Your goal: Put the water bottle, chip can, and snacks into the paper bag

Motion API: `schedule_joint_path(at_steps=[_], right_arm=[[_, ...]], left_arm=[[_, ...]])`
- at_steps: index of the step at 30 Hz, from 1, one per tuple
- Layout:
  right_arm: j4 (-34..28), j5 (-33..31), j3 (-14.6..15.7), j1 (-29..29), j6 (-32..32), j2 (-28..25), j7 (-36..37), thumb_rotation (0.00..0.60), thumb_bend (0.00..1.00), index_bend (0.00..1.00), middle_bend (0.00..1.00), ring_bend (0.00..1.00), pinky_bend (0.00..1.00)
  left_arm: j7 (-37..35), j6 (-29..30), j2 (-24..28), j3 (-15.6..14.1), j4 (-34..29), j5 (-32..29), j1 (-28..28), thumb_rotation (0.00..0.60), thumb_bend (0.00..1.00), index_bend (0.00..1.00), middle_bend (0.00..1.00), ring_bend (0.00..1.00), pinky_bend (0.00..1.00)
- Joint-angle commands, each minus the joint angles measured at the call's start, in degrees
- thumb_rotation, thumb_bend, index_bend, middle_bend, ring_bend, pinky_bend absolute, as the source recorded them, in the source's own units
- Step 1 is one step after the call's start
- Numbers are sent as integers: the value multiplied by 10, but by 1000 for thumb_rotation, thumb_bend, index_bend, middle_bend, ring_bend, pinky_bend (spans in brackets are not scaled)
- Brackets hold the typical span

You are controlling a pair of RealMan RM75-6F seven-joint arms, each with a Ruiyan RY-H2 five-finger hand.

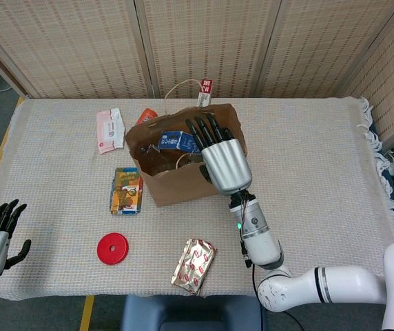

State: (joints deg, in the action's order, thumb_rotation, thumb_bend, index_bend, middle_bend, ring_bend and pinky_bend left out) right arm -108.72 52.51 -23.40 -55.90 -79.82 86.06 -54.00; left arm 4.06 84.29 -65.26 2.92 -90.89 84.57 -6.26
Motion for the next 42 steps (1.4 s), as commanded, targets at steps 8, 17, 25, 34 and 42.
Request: schedule_joint_path(at_steps=[8, 17, 25, 34, 42], right_arm=[[-41, 67, 18, 54, 1, -65, 111, 600, 145, 0, 70, 24, 278], [-95, 212, 104, 144, 79, -227, 293, 600, 90, 0, 70, 24, 236], [-97, 396, 195, 159, 163, -297, 383, 600, 0, 0, 68, 14, 154], [-83, 430, 247, 129, 298, -269, 343, 600, 0, 0, 59, 3, 142], [-63, 334, 251, 106, 395, -201, 229, 600, 0, 0, 15, 0, 99]], left_arm=[[-2, 0, 0, 0, 1, 0, 0, 600, 400, 79, 0, 0, 0], [12, 1, -3, 2, -2, -3, 0, 600, 400, 80, 0, 0, 0], [25, 2, -6, 4, -5, -8, 0, 600, 401, 80, 0, 0, 0], [21, 2, -4, 4, -6, -7, -1, 600, 401, 80, 0, 0, 0], [15, 0, -3, 3, -4, -5, -1, 600, 401, 80, 0, 0, 0]])
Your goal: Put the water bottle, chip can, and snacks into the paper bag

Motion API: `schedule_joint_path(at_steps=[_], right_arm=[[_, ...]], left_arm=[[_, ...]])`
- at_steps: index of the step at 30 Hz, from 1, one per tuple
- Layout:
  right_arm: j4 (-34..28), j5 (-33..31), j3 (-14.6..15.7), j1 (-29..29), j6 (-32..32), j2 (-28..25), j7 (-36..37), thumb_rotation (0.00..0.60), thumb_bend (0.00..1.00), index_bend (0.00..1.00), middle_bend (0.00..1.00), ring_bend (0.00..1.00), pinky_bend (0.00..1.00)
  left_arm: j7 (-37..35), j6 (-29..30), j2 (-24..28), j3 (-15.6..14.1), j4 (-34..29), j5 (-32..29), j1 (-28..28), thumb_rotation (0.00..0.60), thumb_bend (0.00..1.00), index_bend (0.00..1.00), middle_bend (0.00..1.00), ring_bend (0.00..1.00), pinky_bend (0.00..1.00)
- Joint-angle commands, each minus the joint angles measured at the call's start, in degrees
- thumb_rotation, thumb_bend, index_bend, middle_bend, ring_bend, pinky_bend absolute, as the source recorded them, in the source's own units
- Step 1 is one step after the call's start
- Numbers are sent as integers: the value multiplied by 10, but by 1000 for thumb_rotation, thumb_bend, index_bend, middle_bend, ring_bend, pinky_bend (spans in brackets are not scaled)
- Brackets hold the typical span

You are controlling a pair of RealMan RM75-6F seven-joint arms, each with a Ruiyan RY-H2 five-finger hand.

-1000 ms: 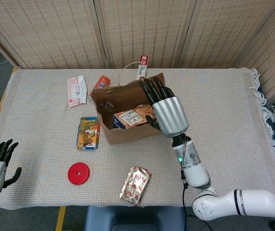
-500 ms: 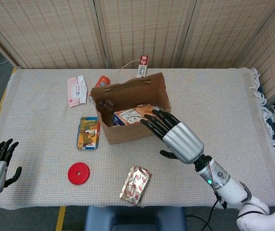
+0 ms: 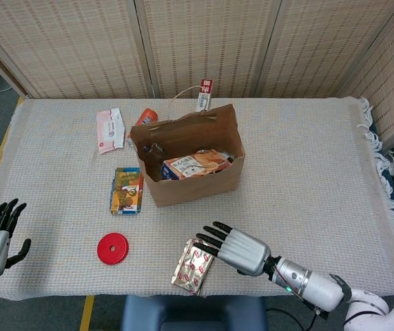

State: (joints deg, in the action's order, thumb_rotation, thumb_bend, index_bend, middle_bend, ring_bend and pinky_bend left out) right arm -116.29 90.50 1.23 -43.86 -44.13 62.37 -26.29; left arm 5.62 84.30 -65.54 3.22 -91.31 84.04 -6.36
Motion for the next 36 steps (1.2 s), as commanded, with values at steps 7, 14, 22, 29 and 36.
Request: schedule_joint_path(at_steps=[7, 14, 22, 29, 36], right_arm=[[36, -130, 3, -33, 57, 104, -138, 600, 0, 0, 10, 0, 81], [65, -211, 5, -55, 49, 174, -205, 600, 0, 0, 10, 0, 82], [107, -313, 2, -85, 16, 258, -257, 600, 0, 0, 11, 0, 81], [139, -367, -1, -104, -14, 310, -266, 600, 53, 81, 80, 54, 206], [139, -344, 6, -106, -22, 311, -231, 600, 404, 536, 467, 474, 597]], left_arm=[[-7, -2, 2, -1, 2, 2, -1, 600, 401, 80, 0, 0, 0], [-13, -3, 4, -2, 3, 4, -1, 600, 400, 80, 0, 0, 0], [-16, -4, 4, -3, 4, 5, -2, 600, 400, 80, 0, 0, 0], [-18, -4, 5, -3, 4, 5, -2, 600, 399, 80, 0, 0, 0], [-22, -5, 6, -4, 5, 6, -2, 600, 399, 81, 0, 0, 0]])
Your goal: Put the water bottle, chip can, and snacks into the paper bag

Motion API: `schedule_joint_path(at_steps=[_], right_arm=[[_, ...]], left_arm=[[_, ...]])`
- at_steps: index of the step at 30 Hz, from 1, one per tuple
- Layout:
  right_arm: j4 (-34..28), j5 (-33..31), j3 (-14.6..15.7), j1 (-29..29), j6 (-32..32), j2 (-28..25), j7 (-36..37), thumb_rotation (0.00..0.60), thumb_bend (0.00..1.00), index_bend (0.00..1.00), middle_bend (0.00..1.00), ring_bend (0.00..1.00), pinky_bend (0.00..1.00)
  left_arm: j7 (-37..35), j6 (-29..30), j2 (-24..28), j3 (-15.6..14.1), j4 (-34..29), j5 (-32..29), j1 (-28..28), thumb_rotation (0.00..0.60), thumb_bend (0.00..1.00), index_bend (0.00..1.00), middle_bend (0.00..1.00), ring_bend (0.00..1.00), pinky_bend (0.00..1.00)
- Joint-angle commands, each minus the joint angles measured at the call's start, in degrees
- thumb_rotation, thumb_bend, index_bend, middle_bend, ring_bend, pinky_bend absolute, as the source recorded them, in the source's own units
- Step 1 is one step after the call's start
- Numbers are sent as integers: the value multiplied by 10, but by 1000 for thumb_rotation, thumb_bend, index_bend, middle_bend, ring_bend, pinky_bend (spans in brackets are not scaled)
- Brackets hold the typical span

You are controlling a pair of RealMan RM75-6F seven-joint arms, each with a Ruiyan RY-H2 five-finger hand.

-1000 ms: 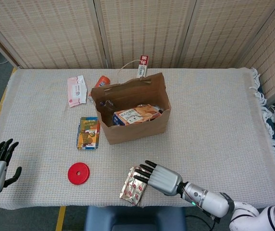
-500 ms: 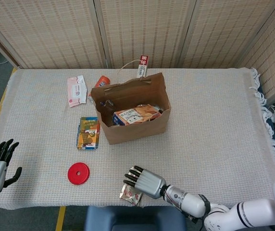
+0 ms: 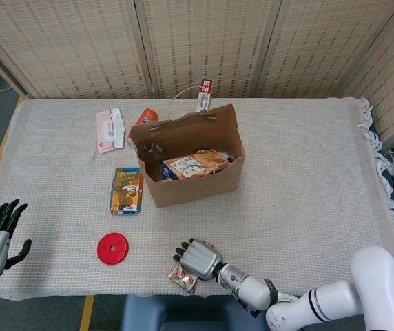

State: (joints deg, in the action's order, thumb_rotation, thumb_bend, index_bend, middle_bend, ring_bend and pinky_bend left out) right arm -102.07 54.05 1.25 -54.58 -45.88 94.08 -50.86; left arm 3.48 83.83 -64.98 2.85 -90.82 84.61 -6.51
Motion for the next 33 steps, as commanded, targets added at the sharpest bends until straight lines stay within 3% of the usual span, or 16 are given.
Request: schedule_joint_path(at_steps=[1, 8, 14, 24, 28, 33], right_arm=[[-5, 25, 8, 2, -7, -11, 19, 600, 413, 550, 479, 490, 603], [-46, 88, 15, 19, -35, -62, 65, 600, 426, 601, 515, 525, 627], [-92, 171, -3, 49, -89, -124, 142, 600, 426, 601, 514, 525, 627], [-140, 286, -81, 101, -228, -196, 262, 600, 426, 611, 523, 525, 627], [-145, 277, -129, 109, -267, -208, 261, 600, 426, 611, 523, 525, 627], [-133, 220, -187, 101, -283, -211, 233, 600, 426, 611, 523, 525, 624]], left_arm=[[-1, 0, 0, 0, 0, 0, 0, 600, 399, 81, 0, 0, 0], [1, 1, 0, 0, 0, 0, 0, 600, 400, 81, 0, 0, 0], [4, 1, -1, 0, -1, -1, 0, 600, 400, 81, 0, 0, 0], [13, 4, -4, 1, -3, -3, 2, 600, 401, 81, 0, 0, 0], [14, 4, -4, 1, -3, -4, 2, 600, 401, 81, 0, 0, 0], [12, 3, -3, 1, -3, -3, 1, 600, 401, 81, 0, 0, 0]])
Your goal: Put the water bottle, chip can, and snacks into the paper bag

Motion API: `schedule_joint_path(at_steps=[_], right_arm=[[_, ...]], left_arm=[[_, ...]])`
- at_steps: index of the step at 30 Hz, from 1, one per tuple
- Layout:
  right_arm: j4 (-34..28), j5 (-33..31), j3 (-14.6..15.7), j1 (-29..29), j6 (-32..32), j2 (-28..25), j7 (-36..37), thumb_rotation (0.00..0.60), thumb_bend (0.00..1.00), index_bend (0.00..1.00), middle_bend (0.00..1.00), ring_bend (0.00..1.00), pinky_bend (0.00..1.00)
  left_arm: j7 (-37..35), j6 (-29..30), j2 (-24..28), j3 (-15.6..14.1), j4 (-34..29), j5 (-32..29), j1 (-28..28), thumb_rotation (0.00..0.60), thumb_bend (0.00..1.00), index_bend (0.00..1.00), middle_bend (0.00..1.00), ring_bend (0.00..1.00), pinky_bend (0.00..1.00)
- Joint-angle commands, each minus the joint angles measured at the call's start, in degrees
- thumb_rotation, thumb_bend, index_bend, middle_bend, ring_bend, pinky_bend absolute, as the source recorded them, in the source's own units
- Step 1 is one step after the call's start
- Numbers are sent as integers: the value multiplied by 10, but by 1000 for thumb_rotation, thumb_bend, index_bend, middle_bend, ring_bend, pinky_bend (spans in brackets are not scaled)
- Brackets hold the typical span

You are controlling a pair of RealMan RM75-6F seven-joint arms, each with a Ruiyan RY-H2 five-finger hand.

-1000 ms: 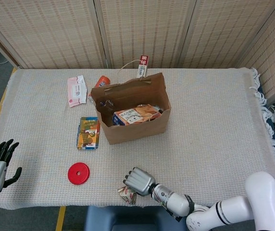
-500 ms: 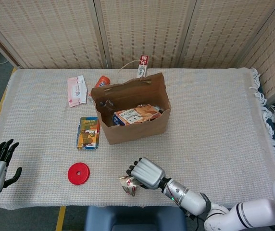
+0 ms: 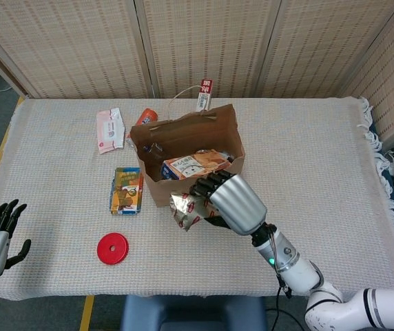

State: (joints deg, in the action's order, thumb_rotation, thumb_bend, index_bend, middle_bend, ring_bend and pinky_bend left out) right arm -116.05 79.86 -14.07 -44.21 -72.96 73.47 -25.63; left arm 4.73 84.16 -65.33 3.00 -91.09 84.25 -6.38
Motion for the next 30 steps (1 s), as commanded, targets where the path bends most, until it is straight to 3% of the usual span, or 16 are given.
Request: schedule_joint_path(at_steps=[1, 4, 7, 9, 18, 21, 24, 26, 30], right_arm=[[7, -41, -36, -4, -12, -5, -21, 600, 426, 611, 523, 525, 624], [15, -64, -51, -10, -12, -2, -35, 600, 426, 611, 523, 525, 623], [63, -146, -103, -41, -15, 28, -74, 600, 426, 611, 523, 525, 621], [87, -183, -121, -62, -16, 51, -100, 600, 426, 609, 523, 525, 611], [173, -279, -157, -136, -27, 130, -180, 600, 426, 544, 523, 491, 563], [178, -310, -163, -150, -28, 146, -196, 600, 396, 409, 496, 396, 468], [166, -358, -163, -161, -24, 150, -230, 600, 232, 134, 305, 185, 308], [157, -377, -159, -167, -26, 149, -249, 600, 159, 22, 199, 87, 214], [143, -396, -151, -169, -34, 142, -266, 600, 123, 0, 113, 18, 141]], left_arm=[[0, 0, 0, 0, 0, 0, 0, 600, 401, 81, 0, 0, 0], [-1, 0, 0, 0, 0, 0, 0, 600, 400, 81, 0, 0, 0], [-3, -1, 1, 0, 1, 1, -1, 600, 401, 81, 0, 0, 0], [-4, -2, 1, 0, 1, 1, -1, 600, 400, 81, 0, 0, 0], [-7, -2, 1, 0, 2, 1, -1, 600, 400, 81, 0, 0, 0], [-9, -3, 1, 0, 3, 1, -1, 600, 400, 81, 0, 0, 0], [-12, -4, 3, 0, 3, 1, -2, 600, 400, 82, 0, 0, 0], [-14, -5, 3, -1, 3, 1, -2, 600, 400, 82, 0, 0, 0], [-15, -4, 4, -1, 4, 3, -2, 600, 400, 83, 0, 0, 0]])
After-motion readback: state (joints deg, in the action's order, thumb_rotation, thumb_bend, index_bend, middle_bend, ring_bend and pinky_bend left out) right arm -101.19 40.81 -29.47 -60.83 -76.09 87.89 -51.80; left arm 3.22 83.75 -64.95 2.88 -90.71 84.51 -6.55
